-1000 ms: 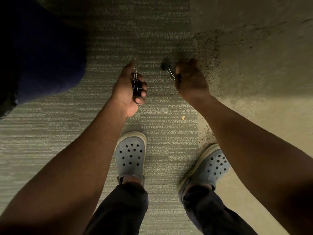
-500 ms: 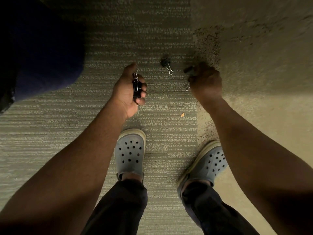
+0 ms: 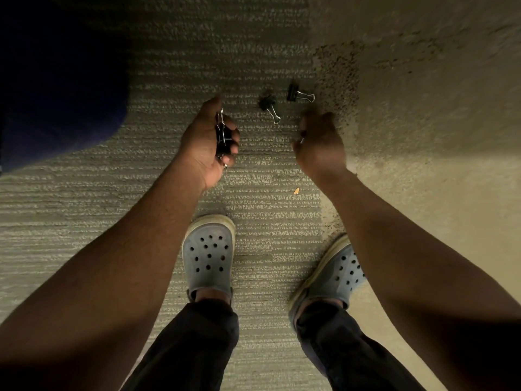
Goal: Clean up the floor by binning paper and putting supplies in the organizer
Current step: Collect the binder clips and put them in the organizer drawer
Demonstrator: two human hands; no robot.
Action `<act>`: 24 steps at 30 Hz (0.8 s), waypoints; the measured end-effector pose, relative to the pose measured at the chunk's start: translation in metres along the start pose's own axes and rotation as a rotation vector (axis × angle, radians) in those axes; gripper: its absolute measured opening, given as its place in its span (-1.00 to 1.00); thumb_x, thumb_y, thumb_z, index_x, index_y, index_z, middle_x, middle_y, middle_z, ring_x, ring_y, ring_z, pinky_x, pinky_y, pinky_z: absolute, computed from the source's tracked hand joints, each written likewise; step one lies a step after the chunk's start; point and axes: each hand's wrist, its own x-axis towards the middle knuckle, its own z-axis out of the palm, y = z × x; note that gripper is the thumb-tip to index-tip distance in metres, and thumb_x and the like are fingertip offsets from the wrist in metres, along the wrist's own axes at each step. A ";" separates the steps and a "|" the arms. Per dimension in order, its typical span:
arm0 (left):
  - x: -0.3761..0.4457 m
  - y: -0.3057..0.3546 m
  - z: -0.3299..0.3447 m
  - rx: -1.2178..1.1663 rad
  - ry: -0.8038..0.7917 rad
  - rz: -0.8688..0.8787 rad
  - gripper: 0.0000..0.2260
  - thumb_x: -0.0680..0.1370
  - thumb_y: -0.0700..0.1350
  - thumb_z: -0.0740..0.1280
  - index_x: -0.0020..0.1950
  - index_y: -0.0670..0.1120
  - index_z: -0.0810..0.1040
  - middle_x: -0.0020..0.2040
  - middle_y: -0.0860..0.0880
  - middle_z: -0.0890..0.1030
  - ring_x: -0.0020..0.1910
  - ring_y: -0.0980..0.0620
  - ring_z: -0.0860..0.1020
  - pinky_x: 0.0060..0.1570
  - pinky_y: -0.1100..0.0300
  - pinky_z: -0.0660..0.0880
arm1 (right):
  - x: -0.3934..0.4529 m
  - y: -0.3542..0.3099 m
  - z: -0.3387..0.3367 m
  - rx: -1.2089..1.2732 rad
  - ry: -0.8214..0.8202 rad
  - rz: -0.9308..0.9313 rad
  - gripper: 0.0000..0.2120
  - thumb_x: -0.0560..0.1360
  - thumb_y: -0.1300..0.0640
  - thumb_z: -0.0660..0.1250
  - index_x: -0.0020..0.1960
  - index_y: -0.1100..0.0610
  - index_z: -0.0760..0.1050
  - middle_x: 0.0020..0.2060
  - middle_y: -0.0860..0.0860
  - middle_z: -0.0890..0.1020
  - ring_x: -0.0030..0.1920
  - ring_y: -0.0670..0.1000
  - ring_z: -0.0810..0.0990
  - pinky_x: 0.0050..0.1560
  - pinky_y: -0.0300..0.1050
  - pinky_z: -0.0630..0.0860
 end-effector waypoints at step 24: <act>0.011 -0.009 0.005 0.477 0.081 0.246 -0.81 0.46 0.04 0.46 -0.17 -0.01 0.50 -0.40 0.16 0.51 -0.49 0.19 0.44 -0.56 0.37 0.31 | 0.042 -0.026 -0.019 -0.060 0.166 -0.269 -0.61 0.58 0.14 0.17 0.41 0.14 0.36 0.37 0.19 0.38 0.32 0.20 0.36 0.20 -0.01 0.40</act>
